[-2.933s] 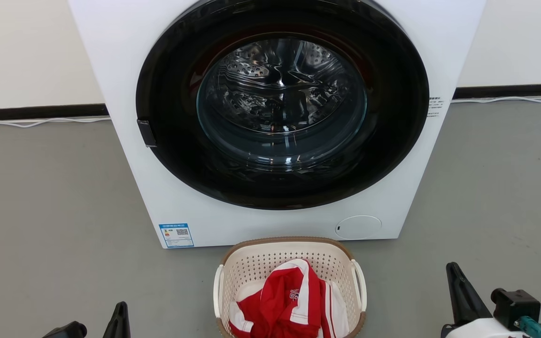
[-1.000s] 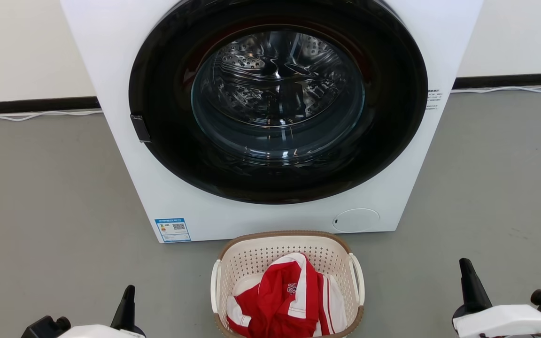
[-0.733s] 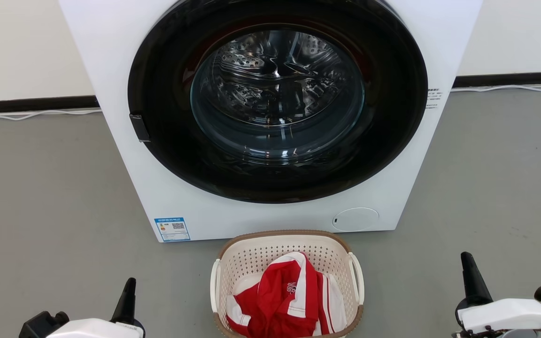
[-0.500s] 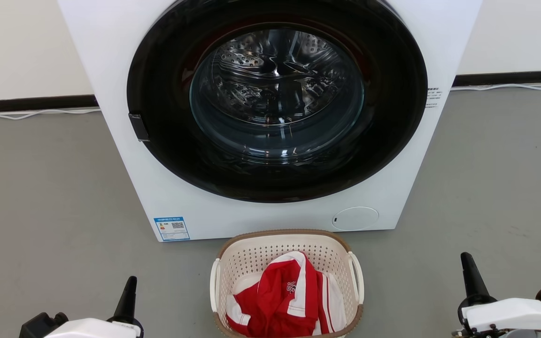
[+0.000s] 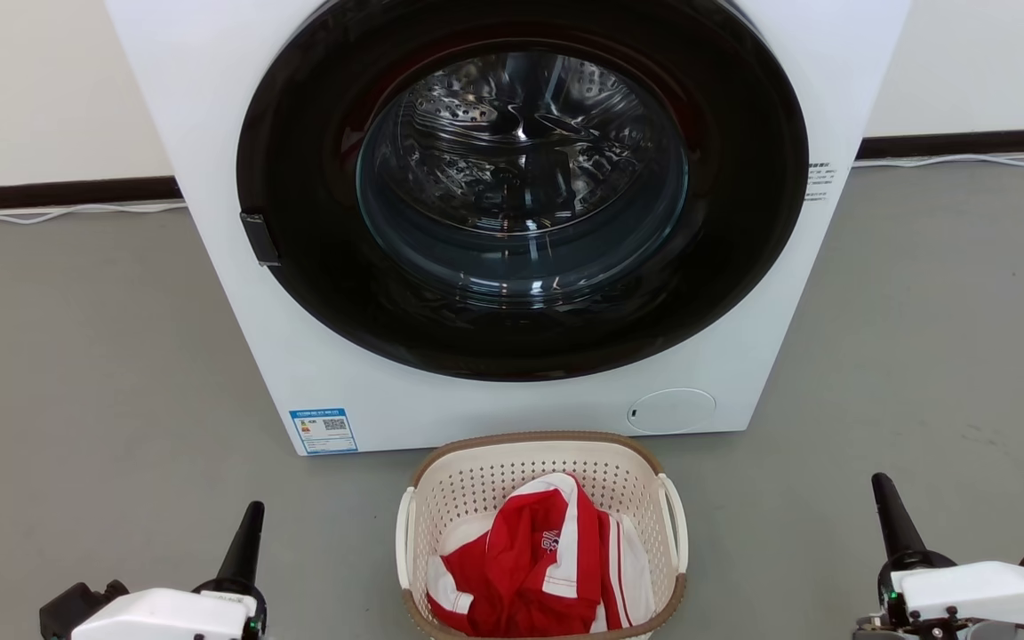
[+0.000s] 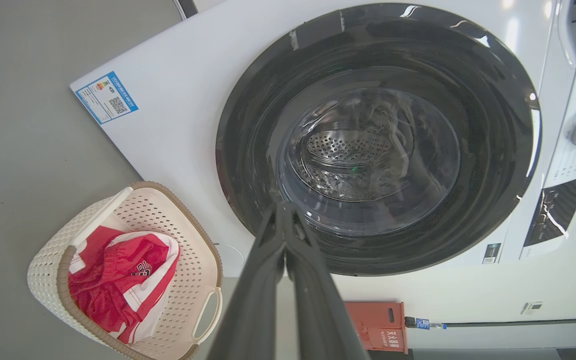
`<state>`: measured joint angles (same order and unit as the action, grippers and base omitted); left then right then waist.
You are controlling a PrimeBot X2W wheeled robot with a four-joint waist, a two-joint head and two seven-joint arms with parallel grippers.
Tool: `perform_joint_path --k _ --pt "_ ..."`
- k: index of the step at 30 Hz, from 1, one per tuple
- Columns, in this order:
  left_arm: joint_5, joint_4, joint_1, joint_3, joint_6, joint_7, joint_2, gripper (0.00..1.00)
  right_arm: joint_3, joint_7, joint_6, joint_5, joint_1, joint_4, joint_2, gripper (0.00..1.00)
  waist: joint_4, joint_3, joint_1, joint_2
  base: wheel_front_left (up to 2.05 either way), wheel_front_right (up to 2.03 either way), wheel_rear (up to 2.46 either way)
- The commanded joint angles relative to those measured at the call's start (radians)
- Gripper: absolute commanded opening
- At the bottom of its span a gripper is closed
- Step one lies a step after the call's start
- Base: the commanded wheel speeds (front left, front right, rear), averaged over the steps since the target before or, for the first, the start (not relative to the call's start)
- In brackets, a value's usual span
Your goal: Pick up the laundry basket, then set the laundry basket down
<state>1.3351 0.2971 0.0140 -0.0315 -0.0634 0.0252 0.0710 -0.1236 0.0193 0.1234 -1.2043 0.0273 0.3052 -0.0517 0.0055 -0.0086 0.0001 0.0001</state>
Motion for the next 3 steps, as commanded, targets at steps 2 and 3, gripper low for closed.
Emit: perform_joint_path --k 2,3 --pt "0.038 -0.032 0.061 -0.034 -0.02 0.01 0.007 0.0 0.015 0.015 0.006 -0.053 0.062 -0.033 -0.005 0.0 0.0 0.001 -0.0001 -0.0001 0.0 0.0 0.0" --pt "0.046 -0.032 0.062 -0.036 -0.022 0.013 0.006 0.0 0.015 0.018 0.006 -0.066 0.063 -0.034 -0.004 0.0 -0.001 0.001 -0.0001 -0.0001 0.0 0.0 0.0"
